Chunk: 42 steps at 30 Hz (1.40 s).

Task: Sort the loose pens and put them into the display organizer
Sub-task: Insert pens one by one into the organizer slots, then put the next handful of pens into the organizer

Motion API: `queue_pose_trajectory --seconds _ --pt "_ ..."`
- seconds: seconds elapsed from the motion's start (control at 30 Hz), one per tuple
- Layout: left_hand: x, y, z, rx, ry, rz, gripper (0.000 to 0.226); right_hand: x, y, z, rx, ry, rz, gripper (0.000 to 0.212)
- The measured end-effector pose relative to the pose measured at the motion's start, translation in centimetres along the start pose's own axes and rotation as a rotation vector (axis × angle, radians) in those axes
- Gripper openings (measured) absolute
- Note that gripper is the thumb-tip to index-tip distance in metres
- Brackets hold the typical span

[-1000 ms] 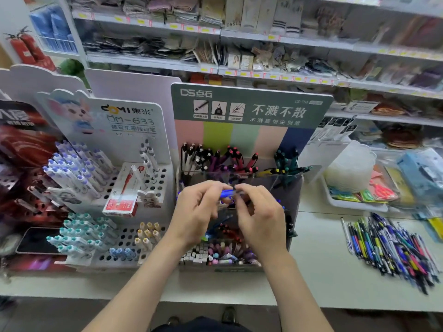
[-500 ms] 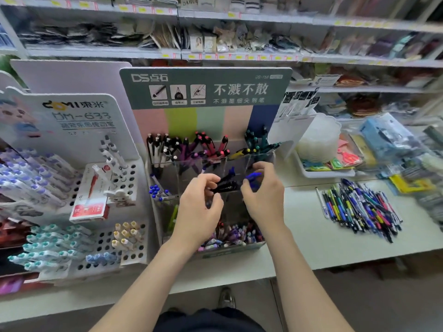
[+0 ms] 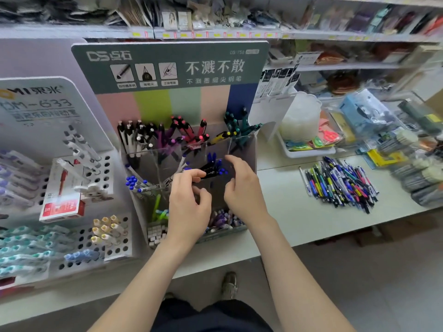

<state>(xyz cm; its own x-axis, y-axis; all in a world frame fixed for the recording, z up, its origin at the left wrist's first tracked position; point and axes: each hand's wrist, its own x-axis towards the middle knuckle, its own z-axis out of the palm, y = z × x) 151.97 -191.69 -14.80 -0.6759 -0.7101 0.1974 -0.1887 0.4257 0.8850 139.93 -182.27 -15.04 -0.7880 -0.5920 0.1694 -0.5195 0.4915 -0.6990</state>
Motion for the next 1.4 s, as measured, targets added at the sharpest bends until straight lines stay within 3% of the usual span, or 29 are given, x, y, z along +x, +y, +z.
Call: queue_pose_trajectory --seconds 0.23,0.3,0.4,0.47,0.57,0.7,0.8,0.9,1.0,1.27,1.4 --pt "-0.7 0.5 1.5 -0.004 0.094 0.003 0.027 1.0 2.6 -1.5 -0.056 0.194 -0.117 0.043" --pt "-0.5 1.4 2.2 -0.032 0.025 -0.016 0.021 0.7 3.3 -2.1 -0.038 0.21 -0.158 0.042" --pt "0.3 3.1 4.5 -0.002 -0.235 -0.022 0.015 -0.1 5.4 -4.1 0.104 0.149 -0.135 0.035" --pt "0.6 4.2 7.2 0.07 -0.398 -0.002 0.013 -0.6 7.6 -6.1 0.169 0.102 -0.071 0.034" --pt "0.2 5.4 12.7 0.091 -0.511 0.006 0.013 -0.5 13.2 -9.2 0.211 0.039 0.158 0.033" --pt "0.1 6.0 20.5 0.17 -0.638 -0.016 0.017 0.7 22.7 -12.2 0.027 -0.176 0.514 0.035" --pt "1.0 5.7 25.5 0.301 -0.768 -0.01 0.021 1.5 28.9 -13.8 -0.09 -0.21 0.586 0.038" --pt "1.8 4.9 29.6 0.416 -0.896 -0.067 0.029 2.6 33.8 -14.3 -0.194 -0.186 0.616 0.012" --pt "2.2 4.3 32.9 0.459 -0.96 -0.147 0.033 4.0 36.8 -13.8 -0.283 -0.17 0.617 0.027" --pt "2.6 1.2 36.2 0.527 -0.903 -0.342 0.032 6.8 38.9 -8.6 -0.623 -0.203 0.681 0.09" --pt "2.6 0.1 36.5 0.513 -0.821 -0.398 0.03 7.4 39.7 -6.7 -0.639 -0.137 0.7 0.085"
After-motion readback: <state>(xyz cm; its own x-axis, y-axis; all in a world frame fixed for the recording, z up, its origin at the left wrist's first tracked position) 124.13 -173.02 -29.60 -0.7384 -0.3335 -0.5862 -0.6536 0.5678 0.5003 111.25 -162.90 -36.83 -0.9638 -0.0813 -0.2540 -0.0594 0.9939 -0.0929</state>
